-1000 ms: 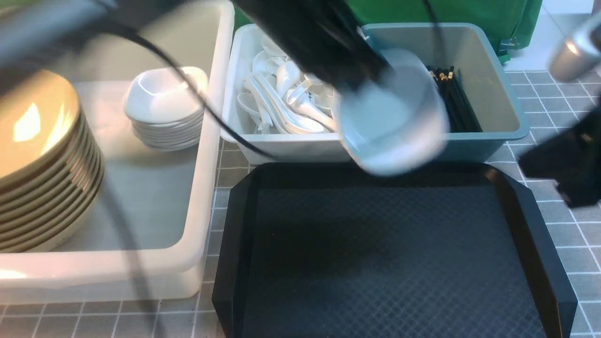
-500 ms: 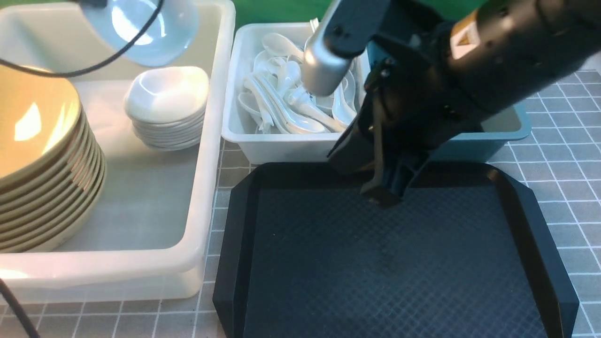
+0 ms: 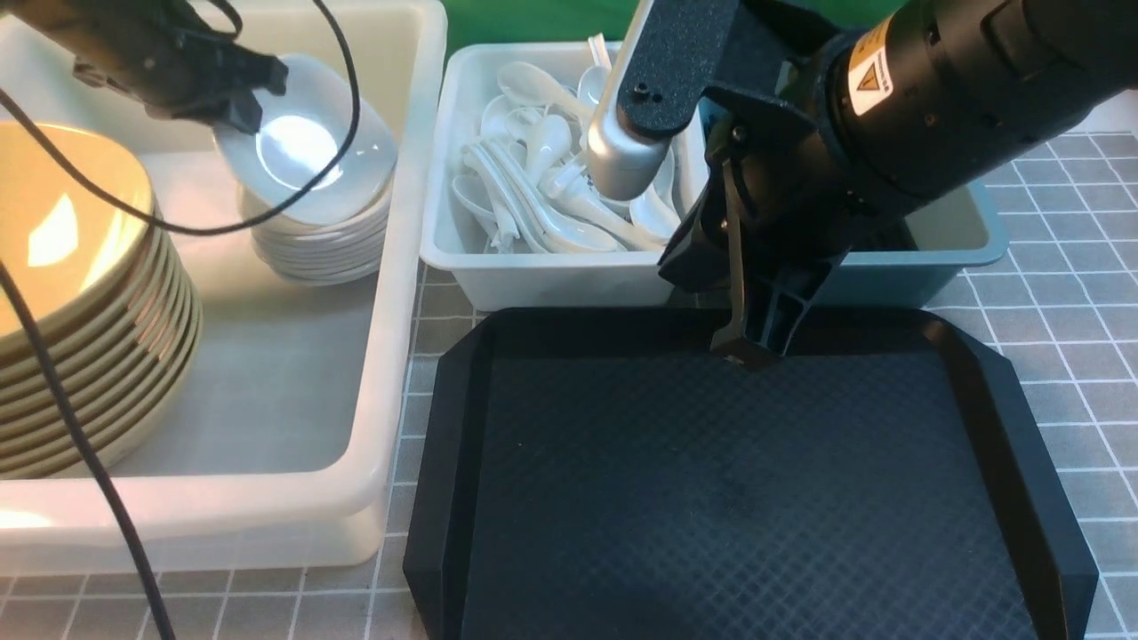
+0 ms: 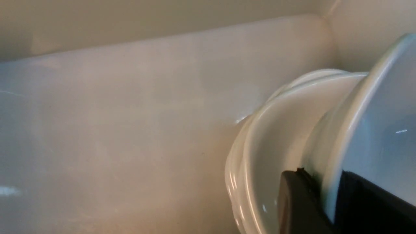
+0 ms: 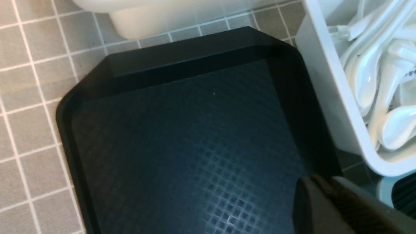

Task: On grey table put chopsticks spoon bowls plates into blue grey white boxes.

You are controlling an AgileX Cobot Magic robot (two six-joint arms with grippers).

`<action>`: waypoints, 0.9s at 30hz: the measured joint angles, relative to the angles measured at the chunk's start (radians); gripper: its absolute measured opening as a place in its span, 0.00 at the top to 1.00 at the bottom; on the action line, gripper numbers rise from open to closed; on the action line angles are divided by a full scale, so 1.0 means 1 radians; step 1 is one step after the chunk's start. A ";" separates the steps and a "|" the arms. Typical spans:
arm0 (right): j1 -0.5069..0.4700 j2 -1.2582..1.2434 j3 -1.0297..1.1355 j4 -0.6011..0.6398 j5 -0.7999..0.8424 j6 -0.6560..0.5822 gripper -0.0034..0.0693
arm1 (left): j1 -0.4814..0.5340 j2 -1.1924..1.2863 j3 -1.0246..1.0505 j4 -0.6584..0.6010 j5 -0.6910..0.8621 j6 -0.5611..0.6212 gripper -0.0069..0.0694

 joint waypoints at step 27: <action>0.000 0.000 -0.005 -0.006 0.092 0.058 0.82 | 0.000 -0.236 0.000 0.041 0.107 0.015 0.48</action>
